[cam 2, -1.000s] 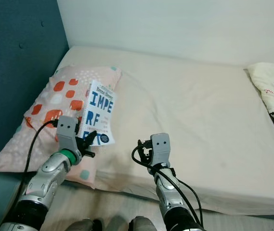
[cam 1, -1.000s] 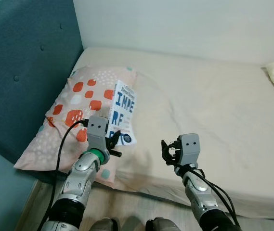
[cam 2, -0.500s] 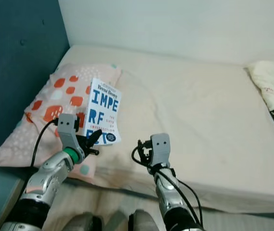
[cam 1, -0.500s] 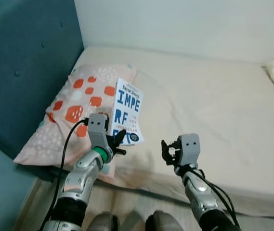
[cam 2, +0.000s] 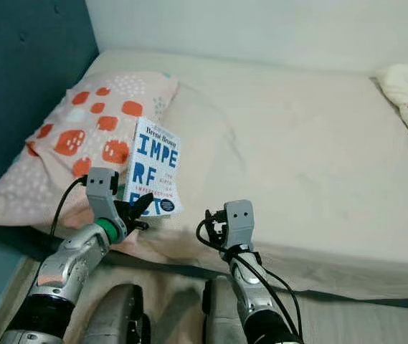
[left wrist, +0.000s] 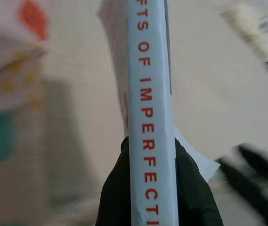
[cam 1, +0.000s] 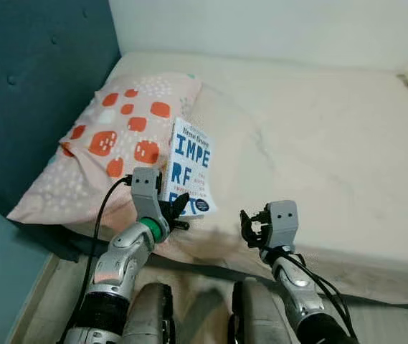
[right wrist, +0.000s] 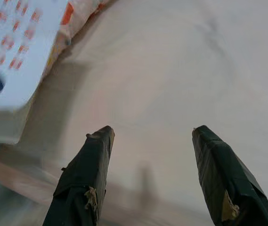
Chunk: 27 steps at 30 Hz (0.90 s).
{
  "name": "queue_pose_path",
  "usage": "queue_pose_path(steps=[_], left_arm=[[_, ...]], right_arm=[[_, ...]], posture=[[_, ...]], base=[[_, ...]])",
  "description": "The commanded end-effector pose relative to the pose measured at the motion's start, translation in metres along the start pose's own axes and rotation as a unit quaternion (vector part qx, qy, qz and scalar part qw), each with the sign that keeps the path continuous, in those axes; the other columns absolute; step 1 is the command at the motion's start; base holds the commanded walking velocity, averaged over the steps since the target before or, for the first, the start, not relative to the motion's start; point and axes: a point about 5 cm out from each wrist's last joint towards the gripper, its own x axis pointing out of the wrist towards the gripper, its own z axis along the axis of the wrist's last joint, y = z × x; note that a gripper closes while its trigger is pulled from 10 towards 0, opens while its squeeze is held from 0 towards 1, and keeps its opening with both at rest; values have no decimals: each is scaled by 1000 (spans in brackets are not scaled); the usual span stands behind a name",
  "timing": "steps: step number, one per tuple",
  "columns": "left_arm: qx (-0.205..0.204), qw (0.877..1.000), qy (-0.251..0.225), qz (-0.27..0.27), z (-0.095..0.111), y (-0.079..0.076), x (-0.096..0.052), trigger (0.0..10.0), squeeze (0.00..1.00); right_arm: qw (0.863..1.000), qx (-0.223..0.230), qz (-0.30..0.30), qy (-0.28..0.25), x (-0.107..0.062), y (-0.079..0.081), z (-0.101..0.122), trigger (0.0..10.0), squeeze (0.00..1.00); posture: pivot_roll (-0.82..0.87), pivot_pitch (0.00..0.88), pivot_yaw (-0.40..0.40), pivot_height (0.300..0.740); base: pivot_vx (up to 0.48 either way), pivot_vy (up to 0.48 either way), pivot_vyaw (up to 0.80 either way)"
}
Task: Clean up the room
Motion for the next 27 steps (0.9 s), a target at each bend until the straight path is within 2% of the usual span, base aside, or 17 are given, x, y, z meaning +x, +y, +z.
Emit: queue_pose_path(steps=[1,4,5,6,8,10,20,27], left_arm=[[-2,999,-15,-30,10,-9,5,10000,0],[2,999,-8,-45,12,-16,13,10000,0],[23,999,18,-42,9,-20,22,10000,0],[23,999,18,-42,9,-20,22,10000,0],[48,996,70,-31,0,-22,31,10000,0],[37,994,98,-32,-6,-26,37,10000,0],[30,994,109,-11,-10,-30,47,10000,0],[10,992,124,18,-20,-30,52,10000,0]], right_arm=[[1000,-2,2,2,-1,2,-1,10000,0],[1000,-2,4,1,0,4,-1,10000,0],[1000,-2,7,-1,0,5,-1,10000,0],[1000,-2,7,-1,0,5,-1,10000,0],[1000,-1,9,-4,-1,7,0,10000,0],[1000,0,11,-7,-2,10,0,10000,0],[1000,5,13,-15,-6,16,0,10000,0],[1000,6,12,-13,-12,16,-3,10000,0]], posture=[[-32,38,34,625],[-38,42,35,625],[-41,52,39,625],[-41,52,39,625],[-45,63,43,625],[-54,81,53,625],[-78,133,67,625],[-91,159,67,625]], base=[[0,0,0],[0,0,0],[0,0,0],[0,0,0],[0,0,0],[0,0,0],[0,0,0],[0,0,0]])
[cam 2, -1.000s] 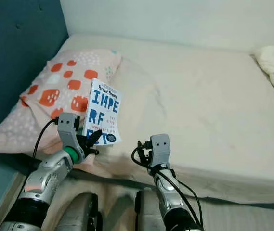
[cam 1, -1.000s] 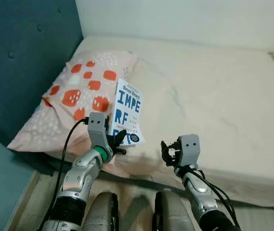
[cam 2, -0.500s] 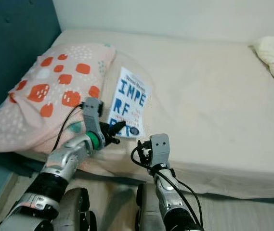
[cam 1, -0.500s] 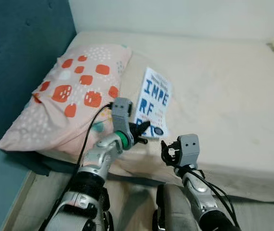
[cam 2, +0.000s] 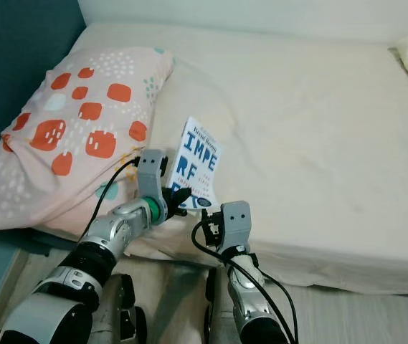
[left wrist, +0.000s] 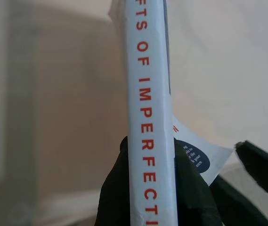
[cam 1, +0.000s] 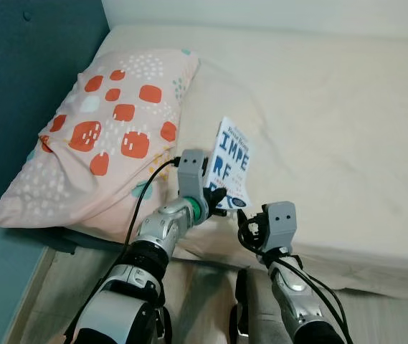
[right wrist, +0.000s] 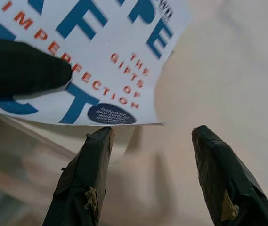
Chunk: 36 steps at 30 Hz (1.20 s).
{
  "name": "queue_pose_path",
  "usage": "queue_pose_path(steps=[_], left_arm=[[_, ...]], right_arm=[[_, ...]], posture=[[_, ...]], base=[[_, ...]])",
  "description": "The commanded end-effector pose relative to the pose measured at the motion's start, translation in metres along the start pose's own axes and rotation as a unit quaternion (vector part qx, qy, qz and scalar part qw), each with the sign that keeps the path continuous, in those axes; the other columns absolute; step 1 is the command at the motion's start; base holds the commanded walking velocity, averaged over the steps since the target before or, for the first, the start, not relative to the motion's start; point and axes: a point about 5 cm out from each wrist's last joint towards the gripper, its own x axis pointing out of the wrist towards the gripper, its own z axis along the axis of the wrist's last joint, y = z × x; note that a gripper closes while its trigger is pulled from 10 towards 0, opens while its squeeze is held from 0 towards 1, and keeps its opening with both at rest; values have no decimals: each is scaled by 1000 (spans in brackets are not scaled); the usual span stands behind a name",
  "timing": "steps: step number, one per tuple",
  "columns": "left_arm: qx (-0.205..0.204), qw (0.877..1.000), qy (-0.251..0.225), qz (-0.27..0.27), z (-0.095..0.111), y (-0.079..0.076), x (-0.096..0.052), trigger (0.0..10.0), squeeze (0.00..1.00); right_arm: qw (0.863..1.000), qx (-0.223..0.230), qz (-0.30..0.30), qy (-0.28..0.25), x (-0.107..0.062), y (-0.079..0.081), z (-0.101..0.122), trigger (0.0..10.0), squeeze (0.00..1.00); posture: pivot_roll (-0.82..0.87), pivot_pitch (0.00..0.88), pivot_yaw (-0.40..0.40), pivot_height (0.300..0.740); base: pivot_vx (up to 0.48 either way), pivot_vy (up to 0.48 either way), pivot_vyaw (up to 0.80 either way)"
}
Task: Clean up the room
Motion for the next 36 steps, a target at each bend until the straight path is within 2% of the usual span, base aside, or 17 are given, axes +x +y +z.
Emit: queue_pose_path(steps=[1,2,3,5,6,14,16,19,22,23,31,32,36], left_arm=[[-5,1000,-4,-8,1,-8,3,10000,0],[-5,1000,-4,-8,1,-8,3,10000,0],[-26,999,22,-10,-11,-10,5,10000,0],[-26,999,22,-10,-11,-10,5,10000,0],[-38,999,26,-3,-19,-10,7,10000,0],[-41,999,2,23,-19,-8,9,10000,0],[-30,999,2,35,-18,-8,10,10000,0],[40,997,-15,66,-12,-6,11,10000,0],[66,995,-27,66,-7,-7,11,10000,0],[79,994,-32,70,-5,-6,11,10000,1000],[108,989,-48,88,2,-3,11,10000,1000],[108,989,-53,92,3,-2,10,10000,0],[130,982,-76,117,9,4,8,10000,0]], right_arm=[[1000,2,2,9,-3,2,-4,10000,0],[1000,2,2,9,-3,2,-4,10000,0],[1000,1,0,9,-4,1,-3,10000,0],[1000,1,0,9,-4,1,-3,10000,0],[1000,-2,-9,7,-6,-2,-3,10000,0],[1000,-4,-22,5,-12,-3,-3,10000,0],[1000,-3,-23,5,-13,-3,-4,10000,0],[1000,-1,-22,4,-14,0,-4,10000,0],[1000,0,-22,5,-15,1,-4,10000,0],[1000,0,-21,5,-15,1,-4,10000,0],[1000,0,-23,5,-14,0,-2,10000,0],[1000,0,-23,6,-14,0,-2,10000,0],[1000,1,-21,5,-13,1,-2,10000,0]], posture=[[-91,159,67,625],[-91,159,67,625],[-96,167,67,625],[-96,167,67,625],[-106,176,70,625],[-119,188,83,625],[-121,191,85,625],[-124,193,89,625],[-124,193,90,625],[-124,192,90,625],[-120,180,92,625],[-117,177,92,625],[-113,169,91,625]], base=[[0,0,0],[0,0,0],[0,0,0],[0,0,0],[0,0,0],[0,0,0],[0,0,0],[0,0,0],[0,0,0],[0,0,0],[0,0,0],[0,0,0],[0,0,0]])
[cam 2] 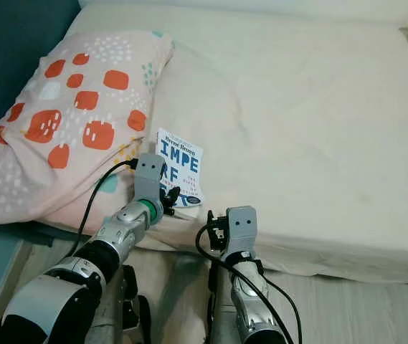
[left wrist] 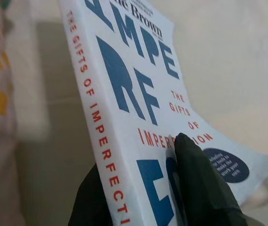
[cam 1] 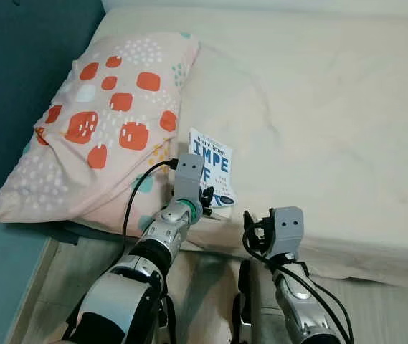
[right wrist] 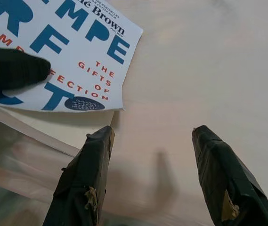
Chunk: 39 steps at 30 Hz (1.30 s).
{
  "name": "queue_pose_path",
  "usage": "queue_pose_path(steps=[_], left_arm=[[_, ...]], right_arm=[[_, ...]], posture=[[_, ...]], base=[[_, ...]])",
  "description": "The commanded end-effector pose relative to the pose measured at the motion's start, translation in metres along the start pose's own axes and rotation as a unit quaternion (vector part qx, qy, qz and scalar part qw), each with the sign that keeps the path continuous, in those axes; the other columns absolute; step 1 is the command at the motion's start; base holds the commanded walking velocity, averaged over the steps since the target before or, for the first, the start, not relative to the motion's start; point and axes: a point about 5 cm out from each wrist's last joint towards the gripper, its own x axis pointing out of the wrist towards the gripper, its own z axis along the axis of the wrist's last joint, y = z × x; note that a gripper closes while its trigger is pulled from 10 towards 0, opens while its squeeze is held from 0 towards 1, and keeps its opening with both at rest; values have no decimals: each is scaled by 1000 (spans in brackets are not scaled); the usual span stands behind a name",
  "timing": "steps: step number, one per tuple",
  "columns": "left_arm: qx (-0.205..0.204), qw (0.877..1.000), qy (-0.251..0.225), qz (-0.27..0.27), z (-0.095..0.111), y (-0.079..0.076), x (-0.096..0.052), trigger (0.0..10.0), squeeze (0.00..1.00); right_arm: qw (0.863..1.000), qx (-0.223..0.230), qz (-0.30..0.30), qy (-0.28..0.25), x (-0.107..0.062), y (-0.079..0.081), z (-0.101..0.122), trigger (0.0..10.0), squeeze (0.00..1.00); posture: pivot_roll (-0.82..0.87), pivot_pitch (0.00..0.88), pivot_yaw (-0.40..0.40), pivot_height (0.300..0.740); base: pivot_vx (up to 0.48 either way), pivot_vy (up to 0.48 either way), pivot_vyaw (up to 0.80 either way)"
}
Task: Clean up the room
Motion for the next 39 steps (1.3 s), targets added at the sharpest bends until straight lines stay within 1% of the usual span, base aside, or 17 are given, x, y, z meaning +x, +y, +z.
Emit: queue_pose_path(steps=[1,3,5,7,11,15,17,22,24,26,28,29,31,32,34,37,39], left_arm=[[31,999,-29,18,10,0,1,10000,0],[49,997,-44,37,14,4,1,10000,0],[49,997,-44,37,14,4,1,10000,0],[85,988,-98,84,31,17,0,10000,0],[108,978,-136,117,47,30,-2,10000,0],[112,969,-157,155,52,47,-6,10000,0],[112,969,-157,155,52,47,-6,10000,0],[113,950,-209,205,63,68,-15,10000,0],[116,946,-220,207,65,69,-17,10000,0],[111,946,-233,194,66,68,-19,10000,0],[93,951,-260,141,68,57,-26,10000,0],[93,951,-260,141,68,57,-26,10000,0],[60,957,-277,63,69,41,-39,10000,0],[60,957,-277,63,69,41,-39,10000,0],[46,958,-283,-2,68,28,-52,10000,0],[89,952,-291,-41,64,24,-69,10000,0],[96,952,-288,-43,61,26,-73,10000,0]], right_arm=[[1000,2,3,17,-3,3,-6,10000,0],[1000,3,4,17,-2,4,-6,10000,0],[1000,3,4,17,-2,4,-6,10000,0],[1000,3,7,15,0,4,-4,10000,0],[1000,3,9,14,2,4,-3,10000,0],[1000,3,10,13,3,4,-2,10000,0],[1000,3,10,13,3,4,-2,10000,0],[1000,4,11,12,4,5,-1,10000,0],[1000,4,11,12,5,4,-1,10000,0],[1000,4,12,9,5,4,0,10000,0],[1000,10,14,-8,7,6,7,10000,0],[1000,10,14,-8,7,6,7,10000,0],[999,22,18,-43,11,9,23,10000,0],[999,22,18,-43,11,9,23,10000,0],[997,22,29,-69,13,12,36,10000,0],[994,25,23,-101,17,10,50,10000,0],[994,24,18,-105,19,8,53,10000,0]], posture=[[-111,165,90,625],[-110,163,88,625],[-110,163,88,625],[-103,151,84,625],[-97,147,85,625],[-93,142,85,625],[-93,142,85,625],[-81,135,82,625],[-80,134,82,625],[-77,133,83,625],[-75,127,84,625],[-75,127,84,625],[-69,101,82,625],[-69,101,82,625],[-67,83,82,625],[-56,67,82,639],[-54,57,81,644]], base=[[0,0,0],[0,0,0],[0,0,0],[0,0,0],[0,0,0],[0,0,0],[0,0,0],[0,0,0],[0,0,0],[0,0,0],[0,0,0],[0,0,0],[0,0,0],[0,0,0],[0,0,0],[0,0,0],[0,0,0]])
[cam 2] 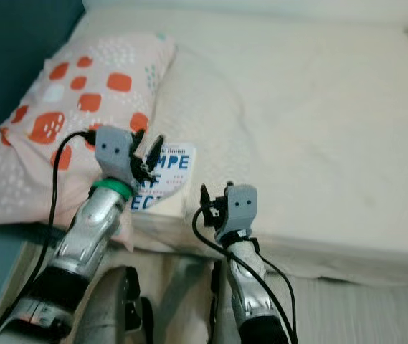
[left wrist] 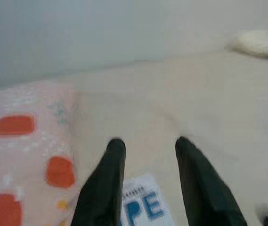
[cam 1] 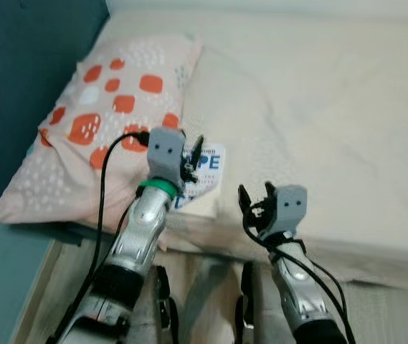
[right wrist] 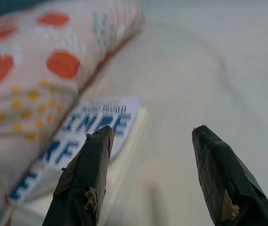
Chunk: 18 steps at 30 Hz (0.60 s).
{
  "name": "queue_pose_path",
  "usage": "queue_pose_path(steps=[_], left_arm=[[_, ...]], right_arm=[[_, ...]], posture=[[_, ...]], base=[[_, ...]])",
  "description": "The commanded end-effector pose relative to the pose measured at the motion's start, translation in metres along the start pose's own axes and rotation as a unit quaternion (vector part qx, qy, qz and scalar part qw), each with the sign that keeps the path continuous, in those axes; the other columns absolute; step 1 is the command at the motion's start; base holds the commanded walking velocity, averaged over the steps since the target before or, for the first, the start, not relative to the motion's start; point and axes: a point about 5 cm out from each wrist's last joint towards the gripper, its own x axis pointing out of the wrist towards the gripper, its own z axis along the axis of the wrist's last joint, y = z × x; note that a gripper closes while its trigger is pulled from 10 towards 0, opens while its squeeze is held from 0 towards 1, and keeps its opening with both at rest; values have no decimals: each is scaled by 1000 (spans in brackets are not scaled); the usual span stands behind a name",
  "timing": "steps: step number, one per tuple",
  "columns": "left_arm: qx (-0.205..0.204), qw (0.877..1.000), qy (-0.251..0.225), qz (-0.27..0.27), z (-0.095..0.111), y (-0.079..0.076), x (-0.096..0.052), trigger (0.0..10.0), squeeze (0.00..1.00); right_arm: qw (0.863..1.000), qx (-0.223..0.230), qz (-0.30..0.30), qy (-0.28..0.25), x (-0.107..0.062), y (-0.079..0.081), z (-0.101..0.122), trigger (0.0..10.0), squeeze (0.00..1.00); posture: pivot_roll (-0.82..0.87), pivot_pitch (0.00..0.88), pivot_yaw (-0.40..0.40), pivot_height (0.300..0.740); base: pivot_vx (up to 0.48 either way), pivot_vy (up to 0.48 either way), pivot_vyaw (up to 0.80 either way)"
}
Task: Clean up the room
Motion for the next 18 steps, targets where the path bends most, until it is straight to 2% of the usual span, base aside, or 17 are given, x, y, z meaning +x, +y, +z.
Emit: queue_pose_path(steps=[1,5,9,11,18], left_arm=[[2,1000,14,-8,-5,-1,-7,10000,0],[-2,998,59,20,-20,15,-27,10000,0],[-3,996,87,23,-26,20,-36,10000,0],[3,993,117,21,-34,22,-45,10000,0],[-16,987,153,46,-45,26,-50,10000,0]], right_arm=[[1000,6,-9,6,-2,-1,-2,10000,0],[1000,-4,-9,11,-1,-5,-4,10000,0],[1000,-4,-7,16,-3,-6,-5,10000,0],[1000,-5,-5,21,-5,-6,-6,10000,0],[1000,-6,-5,26,-7,-6,-8,10000,0]], posture=[[-54,57,81,644],[-46,42,76,663],[-44,39,72,673],[-44,36,71,682],[-49,31,69,706]], base=[[0,0,0],[0,0,0],[0,0,0],[0,0,0],[0,0,0]])
